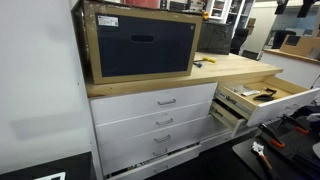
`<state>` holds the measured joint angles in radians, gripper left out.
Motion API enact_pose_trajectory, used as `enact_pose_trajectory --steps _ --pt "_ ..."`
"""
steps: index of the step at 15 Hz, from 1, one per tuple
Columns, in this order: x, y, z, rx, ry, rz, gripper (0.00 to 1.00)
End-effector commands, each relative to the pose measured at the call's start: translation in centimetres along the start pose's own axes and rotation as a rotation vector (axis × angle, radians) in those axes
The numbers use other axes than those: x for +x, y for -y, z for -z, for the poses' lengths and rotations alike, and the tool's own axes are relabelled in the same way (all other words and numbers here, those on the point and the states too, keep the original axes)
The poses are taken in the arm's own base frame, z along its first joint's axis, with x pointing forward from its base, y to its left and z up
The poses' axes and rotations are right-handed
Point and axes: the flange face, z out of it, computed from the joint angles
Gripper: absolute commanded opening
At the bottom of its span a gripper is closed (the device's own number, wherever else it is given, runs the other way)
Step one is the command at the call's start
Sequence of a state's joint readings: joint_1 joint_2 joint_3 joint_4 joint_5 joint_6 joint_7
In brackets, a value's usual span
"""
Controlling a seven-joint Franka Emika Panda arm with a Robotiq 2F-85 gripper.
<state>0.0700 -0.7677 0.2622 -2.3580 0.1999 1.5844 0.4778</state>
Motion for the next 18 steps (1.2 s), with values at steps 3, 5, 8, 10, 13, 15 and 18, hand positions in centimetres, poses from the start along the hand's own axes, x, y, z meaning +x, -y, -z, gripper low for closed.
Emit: enact_pose_trajectory --steps 3,5,8,10,13,15,18 --pt "0.0 0.0 0.1 -0.001 0.001 0.0 1.0" --pt "0.0 0.0 0.1 -0.001 0.001 0.0 1.0" --pt "0.0 0.0 0.1 -0.001 0.001 0.0 1.0" --pt "0.0 0.0 0.1 -0.001 0.001 0.0 1.0" --pt "-0.1 0.2 -0.4 -0.01 0.0 0.019 1.0" --pt "-0.4 -0.1 -1.1 -0.03 0.009 0.027 1.0" --pt "-0.5 -1.4 -2.5 -0.09 0.021 0.022 1.0"
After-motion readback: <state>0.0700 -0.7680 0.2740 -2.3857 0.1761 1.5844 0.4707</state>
